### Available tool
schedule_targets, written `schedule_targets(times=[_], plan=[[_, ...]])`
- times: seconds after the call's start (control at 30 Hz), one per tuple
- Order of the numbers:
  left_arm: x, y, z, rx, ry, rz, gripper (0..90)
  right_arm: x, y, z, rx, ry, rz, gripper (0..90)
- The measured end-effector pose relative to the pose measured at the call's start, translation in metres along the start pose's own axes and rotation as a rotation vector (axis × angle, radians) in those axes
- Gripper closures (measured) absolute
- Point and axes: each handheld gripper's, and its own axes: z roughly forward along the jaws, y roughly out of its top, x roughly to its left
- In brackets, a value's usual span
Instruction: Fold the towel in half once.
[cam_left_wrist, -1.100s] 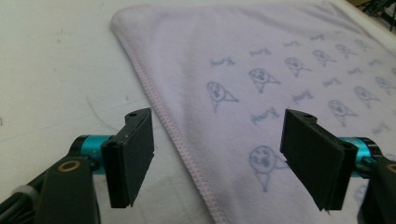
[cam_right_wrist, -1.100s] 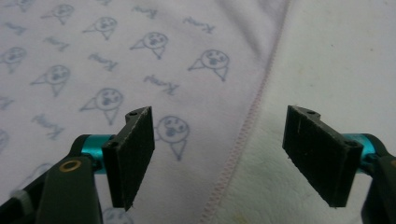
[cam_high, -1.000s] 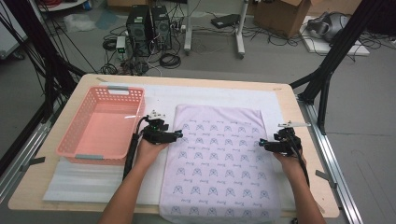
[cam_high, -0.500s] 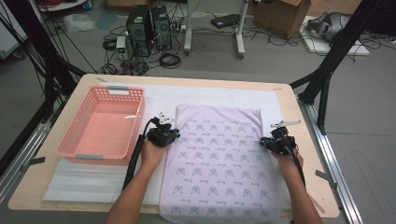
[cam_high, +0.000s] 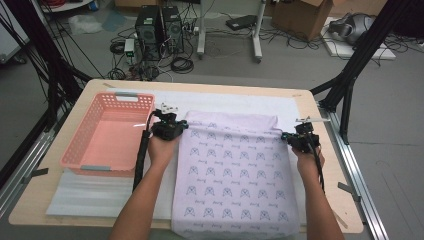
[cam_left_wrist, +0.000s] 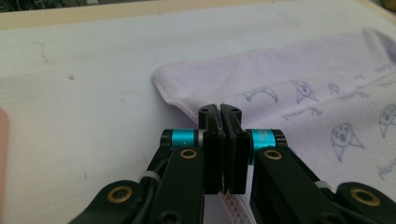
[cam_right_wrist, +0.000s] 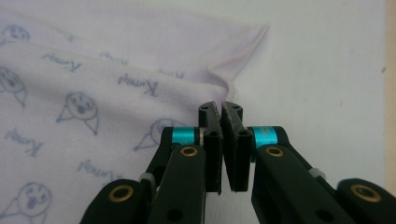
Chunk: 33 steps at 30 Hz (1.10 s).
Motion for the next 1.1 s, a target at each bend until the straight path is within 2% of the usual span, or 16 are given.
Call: schedule_targets(times=[0.07, 0.13, 0.2, 0.3, 0.47, 0.77, 0.9, 1.1], plan=[[0.002, 0.001, -0.003, -0.014, -0.004, -0.012, 87.5, 0.0, 0.007, -0.004, -0.035, 0.016, 0.004, 87.1], [0.003, 0.001, -0.007, -0.012, -0.012, 0.004, 87.4, 0.002, 0.012, -0.008, -0.041, 0.021, -0.008, 87.1], [0.002, 0.003, -0.013, -0.025, -0.025, 0.004, 87.4, 0.003, 0.012, -0.012, -0.051, 0.031, -0.024, 87.0], [-0.001, 0.004, -0.021, -0.042, -0.049, 0.018, 87.4, 0.004, 0.011, -0.018, -0.054, 0.05, -0.023, 86.9], [-0.003, 0.001, -0.033, -0.044, -0.083, 0.021, 87.3, 0.008, 0.009, -0.031, -0.07, 0.078, -0.057, 86.8], [-0.01, -0.018, -0.051, -0.039, -0.141, 0.03, 87.3, 0.009, -0.013, -0.048, -0.077, 0.11, -0.065, 86.7], [-0.014, -0.029, -0.062, -0.052, -0.167, 0.034, 87.3, 0.011, -0.026, -0.056, -0.084, 0.128, -0.074, 86.6], [-0.019, -0.051, -0.08, -0.051, -0.206, 0.045, 87.3, 0.018, -0.048, -0.074, -0.106, 0.158, -0.093, 86.4]])
